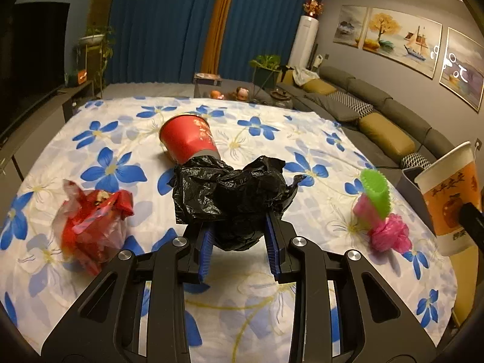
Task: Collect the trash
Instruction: 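Grasp the black plastic bag with the left tool while the right tool lifts the paper cup, then carry the black bag and paper cup over the grey bin with both tools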
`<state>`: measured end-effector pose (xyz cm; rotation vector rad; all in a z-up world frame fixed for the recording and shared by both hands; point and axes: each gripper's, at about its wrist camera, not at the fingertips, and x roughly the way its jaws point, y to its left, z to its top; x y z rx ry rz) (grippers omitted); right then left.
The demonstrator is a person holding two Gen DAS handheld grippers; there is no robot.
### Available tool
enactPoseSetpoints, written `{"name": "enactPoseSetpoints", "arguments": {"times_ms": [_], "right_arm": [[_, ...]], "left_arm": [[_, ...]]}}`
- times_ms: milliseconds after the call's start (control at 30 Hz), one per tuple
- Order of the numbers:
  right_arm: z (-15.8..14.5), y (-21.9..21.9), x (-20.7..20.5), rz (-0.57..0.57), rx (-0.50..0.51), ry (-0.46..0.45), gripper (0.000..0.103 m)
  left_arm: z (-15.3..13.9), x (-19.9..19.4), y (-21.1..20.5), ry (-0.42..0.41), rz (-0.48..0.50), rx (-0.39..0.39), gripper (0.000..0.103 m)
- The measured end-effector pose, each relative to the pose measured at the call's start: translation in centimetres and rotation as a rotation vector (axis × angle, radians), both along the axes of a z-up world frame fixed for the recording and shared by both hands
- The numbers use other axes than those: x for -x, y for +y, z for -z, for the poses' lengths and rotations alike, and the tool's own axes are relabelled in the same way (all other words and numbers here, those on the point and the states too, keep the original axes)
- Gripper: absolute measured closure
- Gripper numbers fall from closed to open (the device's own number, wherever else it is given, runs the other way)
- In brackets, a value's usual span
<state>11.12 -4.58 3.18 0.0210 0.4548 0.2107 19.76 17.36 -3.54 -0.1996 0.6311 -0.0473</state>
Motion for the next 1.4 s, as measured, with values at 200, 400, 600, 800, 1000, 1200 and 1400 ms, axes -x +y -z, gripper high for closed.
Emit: {"name": "enactPoseSetpoints", "arguments": {"times_ms": [200, 400, 600, 800, 1000, 1200, 1400], "right_arm": [[0.4, -1.5, 0.8, -0.007, -0.028, -0.003, 0.049], [0.6, -3.7, 1.6, -0.003, -0.049, -0.011, 0.049], [0.9, -5.8, 1.9, 0.015, -0.066, -0.015, 0.049], [0.8, -7.6, 1.8, 0.029, -0.076, -0.028, 0.049], [0.8, -9.1, 1.3, 0.044, -0.096, -0.030, 0.049], [0.7, -10.4, 0.8, 0.056, -0.091, -0.038, 0.049], [0.9, -12.0, -0.2, 0.083, -0.086, -0.037, 0.049]], "left_arm": [[-1.3, 2.8, -1.2, -0.024, -0.008, -0.005, 0.074], [-2.8, 4.3, -3.5, -0.048, -0.006, -0.008, 0.074], [-3.5, 4.8, -6.2, -0.062, 0.016, -0.014, 0.074], [-4.1, 4.6, -9.1, -0.070, 0.047, -0.021, 0.074], [-4.5, 4.2, -11.9, -0.083, 0.088, -0.042, 0.074], [-4.6, 3.4, -14.4, -0.085, 0.123, -0.045, 0.074], [-4.8, 2.3, -17.0, -0.096, 0.170, -0.051, 0.074]]}}
